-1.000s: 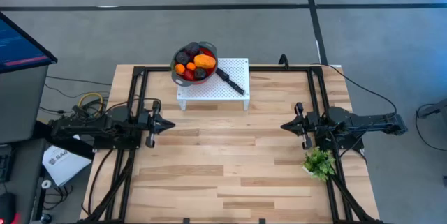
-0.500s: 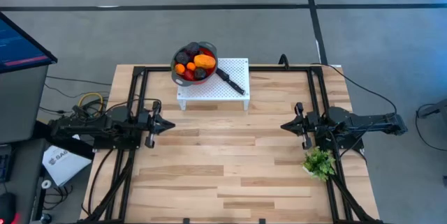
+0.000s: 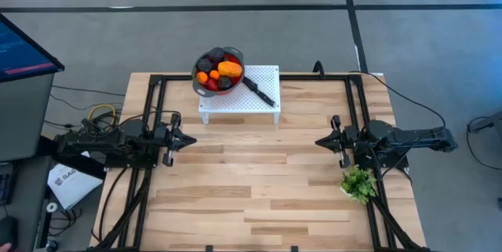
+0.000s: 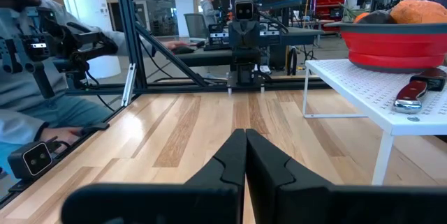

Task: Pick & Place Fruit
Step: Return to Home Position

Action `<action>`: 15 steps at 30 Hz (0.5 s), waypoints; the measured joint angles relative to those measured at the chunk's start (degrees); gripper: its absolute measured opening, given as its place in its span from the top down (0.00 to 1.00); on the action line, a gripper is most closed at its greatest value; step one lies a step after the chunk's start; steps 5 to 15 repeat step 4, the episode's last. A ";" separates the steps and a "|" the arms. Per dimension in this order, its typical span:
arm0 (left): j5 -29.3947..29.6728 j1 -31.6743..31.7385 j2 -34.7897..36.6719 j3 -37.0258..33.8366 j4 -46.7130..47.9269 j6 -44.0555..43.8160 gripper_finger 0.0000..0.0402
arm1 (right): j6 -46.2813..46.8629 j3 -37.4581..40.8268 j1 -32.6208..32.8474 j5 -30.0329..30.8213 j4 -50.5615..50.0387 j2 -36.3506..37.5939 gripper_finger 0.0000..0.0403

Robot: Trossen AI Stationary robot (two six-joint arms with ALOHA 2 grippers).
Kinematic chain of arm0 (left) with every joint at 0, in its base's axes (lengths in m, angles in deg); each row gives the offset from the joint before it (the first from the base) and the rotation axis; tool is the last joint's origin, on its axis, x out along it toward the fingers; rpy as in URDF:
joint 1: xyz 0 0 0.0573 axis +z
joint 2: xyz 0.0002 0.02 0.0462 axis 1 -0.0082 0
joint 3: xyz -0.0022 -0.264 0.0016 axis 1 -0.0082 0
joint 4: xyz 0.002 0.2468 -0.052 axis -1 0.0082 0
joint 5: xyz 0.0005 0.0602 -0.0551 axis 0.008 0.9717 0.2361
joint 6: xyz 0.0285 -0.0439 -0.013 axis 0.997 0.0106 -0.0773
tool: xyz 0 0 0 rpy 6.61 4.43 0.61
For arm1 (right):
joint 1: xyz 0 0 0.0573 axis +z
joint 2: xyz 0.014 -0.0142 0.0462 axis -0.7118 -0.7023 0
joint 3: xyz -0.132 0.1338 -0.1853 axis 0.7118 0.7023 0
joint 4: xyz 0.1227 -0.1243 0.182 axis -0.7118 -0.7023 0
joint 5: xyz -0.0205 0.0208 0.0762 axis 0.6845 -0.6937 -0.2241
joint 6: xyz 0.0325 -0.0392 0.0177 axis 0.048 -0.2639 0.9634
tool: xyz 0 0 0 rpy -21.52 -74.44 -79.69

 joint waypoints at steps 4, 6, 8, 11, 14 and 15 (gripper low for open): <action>0.00 -0.01 0.00 0.00 0.00 -0.01 0.96 | 0.00 0.00 0.00 0.00 0.00 0.02 1.00; 0.00 -0.01 0.00 0.00 0.00 -0.01 0.96 | 0.00 0.00 0.00 0.00 0.00 0.02 1.00; 0.00 -0.01 0.00 0.00 0.00 -0.01 0.96 | 0.00 0.00 0.00 0.00 0.00 0.02 1.00; 0.00 -0.01 0.00 0.00 0.00 -0.01 0.96 | 0.00 0.00 0.00 0.00 0.00 0.02 1.00; 0.00 -0.01 0.00 0.00 0.00 -0.01 0.96 | 0.00 0.00 0.00 0.00 0.00 0.02 1.00; 0.00 -0.01 0.00 0.00 0.00 -0.01 0.96 | 0.00 0.00 0.00 0.00 0.00 0.02 1.00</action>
